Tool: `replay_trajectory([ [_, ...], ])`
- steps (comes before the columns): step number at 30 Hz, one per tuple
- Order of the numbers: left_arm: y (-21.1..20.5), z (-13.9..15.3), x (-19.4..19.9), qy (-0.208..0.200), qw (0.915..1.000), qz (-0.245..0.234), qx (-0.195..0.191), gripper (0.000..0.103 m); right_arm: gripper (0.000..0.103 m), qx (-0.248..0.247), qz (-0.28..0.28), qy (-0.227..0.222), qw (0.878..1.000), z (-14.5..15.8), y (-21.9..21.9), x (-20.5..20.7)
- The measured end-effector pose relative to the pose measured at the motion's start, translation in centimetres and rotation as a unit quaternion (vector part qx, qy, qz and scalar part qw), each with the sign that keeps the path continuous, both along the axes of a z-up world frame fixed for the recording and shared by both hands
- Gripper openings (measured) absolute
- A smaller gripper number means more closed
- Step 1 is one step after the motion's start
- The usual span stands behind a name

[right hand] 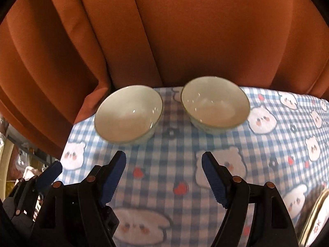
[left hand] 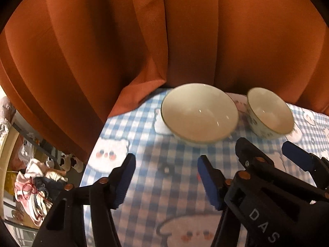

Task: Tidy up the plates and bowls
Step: 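Grasp the rim of another green-rim bowl with both grippers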

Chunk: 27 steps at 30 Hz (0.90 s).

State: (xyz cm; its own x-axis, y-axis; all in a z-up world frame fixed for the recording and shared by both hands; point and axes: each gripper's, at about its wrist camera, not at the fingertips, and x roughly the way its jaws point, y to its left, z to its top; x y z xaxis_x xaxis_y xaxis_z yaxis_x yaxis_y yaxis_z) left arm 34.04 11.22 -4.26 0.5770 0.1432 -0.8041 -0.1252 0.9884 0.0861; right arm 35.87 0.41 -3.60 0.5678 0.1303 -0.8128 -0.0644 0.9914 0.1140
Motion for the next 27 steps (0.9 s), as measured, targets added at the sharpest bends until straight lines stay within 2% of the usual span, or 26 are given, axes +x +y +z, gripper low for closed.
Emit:
replay_trajectory([
  [4, 0.5, -1.0, 2.1, -0.016, 0.9998, 0.015, -0.003, 0.058, 0.077, -0.002, 0.002, -0.015, 1.0, -0.3, 0.3, 2.0],
  [7, 1.0, -1.9, 3.8, -0.013, 0.9997, 0.022, -0.003, 0.053, 0.07, 0.008, 0.002, -0.013, 1.0, -1.2, 0.4, 3.8],
  [11, 1.2, -2.8, 5.9, -0.016, 0.9992, 0.033, 0.014, 0.049, 0.066, 0.016, 0.002, -0.012, 1.0, -2.4, 0.7, 6.1],
  [16, 1.4, -3.6, 7.8, -0.014, 0.999, 0.039, 0.014, 0.04, 0.052, 0.026, 0.002, -0.002, 1.0, -3.6, 1.0, 8.4],
  [18, 1.4, -3.6, 8.2, -0.017, 0.9989, 0.039, 0.019, 0.035, 0.041, 0.031, 0.002, -0.003, 1.0, -3.8, 1.0, 8.9],
  [20, 1.4, -3.8, 8.6, -0.013, 0.9989, 0.04, 0.02, 0.031, 0.04, 0.028, 0.003, -0.005, 1.0, -4.0, 1.0, 9.3],
  [23, 1.4, -4.3, 9.1, -0.005, 0.9991, 0.04, 0.015, 0.025, 0.025, 0.032, 0.006, 0.001, 0.999, -4.5, 1.0, 9.9],
  [25, 1.3, -4.6, 9.5, 0.001, 0.9992, 0.038, 0.011, 0.017, 0.023, 0.033, 0.009, 0.001, 0.999, -4.8, 1.0, 10.1],
  [27, 1.1, -4.7, 9.6, 0.002, 0.9991, 0.04, 0.015, 0.017, 0.016, 0.039, 0.01, 0.006, 0.999, -5.2, 0.8, 10.4],
])
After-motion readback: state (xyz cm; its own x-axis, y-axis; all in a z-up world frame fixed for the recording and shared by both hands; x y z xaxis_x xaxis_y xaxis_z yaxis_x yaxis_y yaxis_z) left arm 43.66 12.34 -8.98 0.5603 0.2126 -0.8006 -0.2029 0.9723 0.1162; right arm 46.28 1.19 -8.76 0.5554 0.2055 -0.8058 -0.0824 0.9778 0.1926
